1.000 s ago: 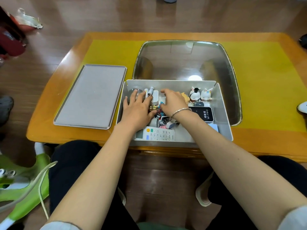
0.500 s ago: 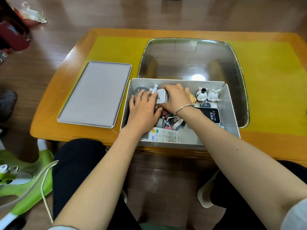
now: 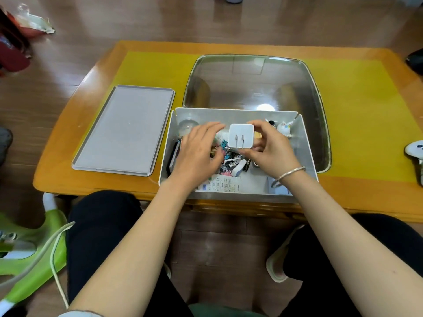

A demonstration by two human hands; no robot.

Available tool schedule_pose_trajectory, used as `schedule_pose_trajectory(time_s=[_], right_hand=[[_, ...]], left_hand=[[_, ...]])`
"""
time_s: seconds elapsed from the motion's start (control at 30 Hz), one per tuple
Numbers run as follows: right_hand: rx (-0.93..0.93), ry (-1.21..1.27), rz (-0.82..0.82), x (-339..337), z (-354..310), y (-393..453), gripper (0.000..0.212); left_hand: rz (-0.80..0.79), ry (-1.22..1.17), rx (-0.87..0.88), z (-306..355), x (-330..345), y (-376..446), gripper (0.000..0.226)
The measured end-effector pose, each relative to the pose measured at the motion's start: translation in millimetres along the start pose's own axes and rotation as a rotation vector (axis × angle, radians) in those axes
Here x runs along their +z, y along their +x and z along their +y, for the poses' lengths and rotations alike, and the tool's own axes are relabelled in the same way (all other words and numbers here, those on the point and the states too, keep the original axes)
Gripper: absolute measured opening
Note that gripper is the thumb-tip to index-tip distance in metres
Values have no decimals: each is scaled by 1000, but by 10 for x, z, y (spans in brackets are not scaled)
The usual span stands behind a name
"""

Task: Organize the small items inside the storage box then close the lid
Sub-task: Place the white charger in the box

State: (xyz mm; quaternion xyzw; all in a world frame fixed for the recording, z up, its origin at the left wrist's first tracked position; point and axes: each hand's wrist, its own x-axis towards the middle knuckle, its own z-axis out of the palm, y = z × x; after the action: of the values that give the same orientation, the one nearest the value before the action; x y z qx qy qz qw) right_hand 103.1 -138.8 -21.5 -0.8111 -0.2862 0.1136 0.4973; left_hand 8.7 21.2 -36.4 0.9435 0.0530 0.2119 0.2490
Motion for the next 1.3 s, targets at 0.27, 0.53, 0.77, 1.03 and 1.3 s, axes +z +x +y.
schedule_pose_trajectory(time_s=[0.27, 0.53, 0.77, 1.03, 1.3], right_hand=[[122, 266, -75, -121, 67, -375, 47], [110, 277, -116, -111, 100, -468, 60], [80, 267, -72, -140, 124, -482, 56], [49, 317, -136, -135, 83, -499, 50], [58, 339, -122, -129, 111, -477, 39]], left_hand=[[-41, -167, 61, 414, 265, -192, 49], [20, -134, 90, 389, 342, -198, 52], [45, -293, 7, 373, 315, -177, 44], [-69, -626, -206, 383, 254, -154, 54], [-49, -364, 111, 378, 280, -199, 64]])
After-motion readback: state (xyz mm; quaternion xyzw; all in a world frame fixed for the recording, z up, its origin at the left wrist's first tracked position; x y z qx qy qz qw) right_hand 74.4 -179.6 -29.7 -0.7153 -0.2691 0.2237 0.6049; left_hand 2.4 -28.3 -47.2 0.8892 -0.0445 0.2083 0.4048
